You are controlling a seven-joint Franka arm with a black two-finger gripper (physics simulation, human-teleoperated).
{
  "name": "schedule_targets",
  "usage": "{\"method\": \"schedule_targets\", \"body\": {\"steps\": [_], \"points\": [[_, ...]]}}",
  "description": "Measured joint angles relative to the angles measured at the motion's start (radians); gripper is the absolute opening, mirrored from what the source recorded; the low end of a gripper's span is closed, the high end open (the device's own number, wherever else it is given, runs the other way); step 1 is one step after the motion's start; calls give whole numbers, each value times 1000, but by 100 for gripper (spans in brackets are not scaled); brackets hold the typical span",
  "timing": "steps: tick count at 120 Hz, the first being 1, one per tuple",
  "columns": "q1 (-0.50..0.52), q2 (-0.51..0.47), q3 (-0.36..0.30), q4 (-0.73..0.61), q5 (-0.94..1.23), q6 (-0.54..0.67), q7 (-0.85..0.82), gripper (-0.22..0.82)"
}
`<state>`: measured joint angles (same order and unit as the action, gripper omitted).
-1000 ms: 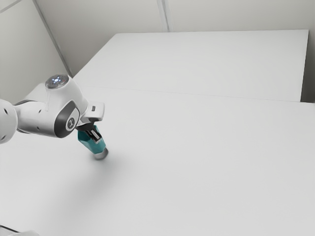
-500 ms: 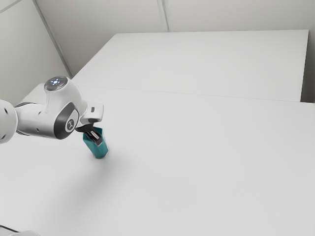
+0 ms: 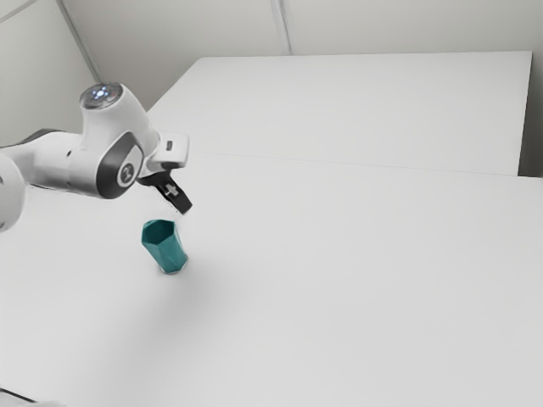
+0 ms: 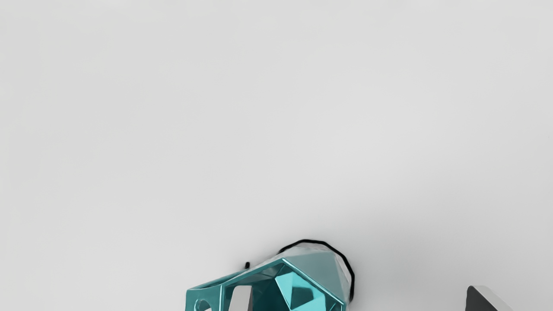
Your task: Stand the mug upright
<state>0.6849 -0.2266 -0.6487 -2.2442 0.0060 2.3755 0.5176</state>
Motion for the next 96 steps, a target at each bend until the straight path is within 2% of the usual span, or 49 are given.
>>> {"method": "schedule_targets", "body": {"steps": [9, 17, 32, 42, 51, 64, 96], "points": [[-13, 8, 19, 151, -2, -123, -27, 56], [-18, 29, 74, 278, -1, -242, -57, 57], [-57, 146, 254, 496, 35, -442, -113, 59], [-100, 226, 382, 591, 72, -542, -144, 59], [-89, 305, 440, 671, 101, -610, -168, 60], [-132, 368, 477, 732, 127, -678, -197, 60], [-166, 380, 482, 776, 143, -760, -250, 60]]}}
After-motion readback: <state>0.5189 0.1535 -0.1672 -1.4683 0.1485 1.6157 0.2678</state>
